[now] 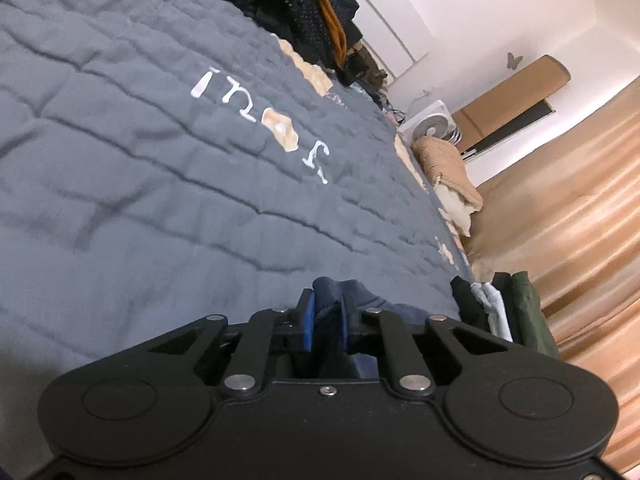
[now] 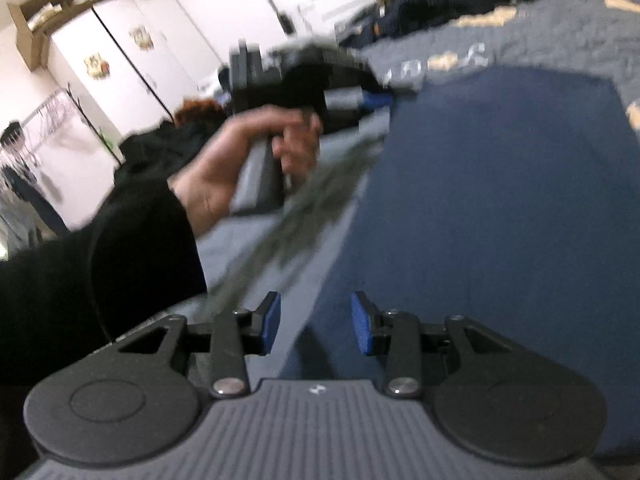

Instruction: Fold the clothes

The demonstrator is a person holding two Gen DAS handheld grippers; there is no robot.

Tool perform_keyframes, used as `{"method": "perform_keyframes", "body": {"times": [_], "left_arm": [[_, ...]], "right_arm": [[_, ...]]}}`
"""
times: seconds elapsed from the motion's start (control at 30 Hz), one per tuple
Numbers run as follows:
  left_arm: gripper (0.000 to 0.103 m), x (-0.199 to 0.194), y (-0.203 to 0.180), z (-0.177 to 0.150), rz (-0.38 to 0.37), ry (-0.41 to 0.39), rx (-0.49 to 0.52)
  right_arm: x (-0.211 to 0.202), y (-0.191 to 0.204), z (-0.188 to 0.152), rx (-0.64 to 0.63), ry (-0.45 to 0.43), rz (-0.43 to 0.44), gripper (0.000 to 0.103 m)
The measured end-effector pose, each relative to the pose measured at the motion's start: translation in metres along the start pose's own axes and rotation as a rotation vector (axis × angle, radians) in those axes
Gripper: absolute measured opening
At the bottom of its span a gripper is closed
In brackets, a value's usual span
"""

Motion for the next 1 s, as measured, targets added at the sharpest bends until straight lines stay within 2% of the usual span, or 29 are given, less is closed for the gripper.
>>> {"method": "perform_keyframes", "body": {"times": [0.2,0.23,0.27,0.33,0.47,0.7,0.8,0.87,1.0], "left_arm": [[0.011,0.004,-0.009,0.008,-0.026,-0.014,0.05],[0.011,0.004,-0.009,0.01,-0.026,-0.023,0.047],[0.006,0.004,-0.008,0.013,-0.026,-0.033,0.036],[0.006,0.005,-0.006,0.018,-0.024,-0.053,0.015],[0.006,-0.006,-0.001,0.028,-0.005,-0.091,-0.013],[0.008,-0.024,-0.007,0.026,0.008,-0.107,-0.028],[0.017,-0.03,-0.012,0.016,0.029,-0.1,-0.023],[0.038,-0.036,-0.017,0.009,0.043,-0.099,-0.004],[0.039,-0.051,-0.03,-0.005,0.053,-0.094,0.042]], "right_arm": [[0.003,0.0,-0.016,-0.013,0.016,-0.009,0.039],[0.002,-0.001,-0.019,-0.004,0.018,-0.006,0.039],[0.003,-0.001,-0.02,-0.004,0.02,-0.004,0.039],[0.003,0.001,-0.023,-0.016,0.026,-0.006,0.039],[0.001,0.002,-0.021,-0.016,0.024,-0.004,0.04],[-0.008,0.003,-0.006,0.009,-0.013,0.001,0.04],[-0.011,0.001,0.0,0.006,-0.03,-0.012,0.04],[-0.013,-0.003,0.002,0.012,-0.033,-0.021,0.04],[-0.018,-0.012,0.006,0.028,-0.052,-0.048,0.04]]}}
Point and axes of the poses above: each gripper's, at about its wrist camera, not at the fingertips, and x roughly the way its jaws point, y to its left, z to its top, the point moved 8 cm from there along x, roughly the way its jaws point, and after that the axes turned 9 degrees about -x, right-handed, at the moved point
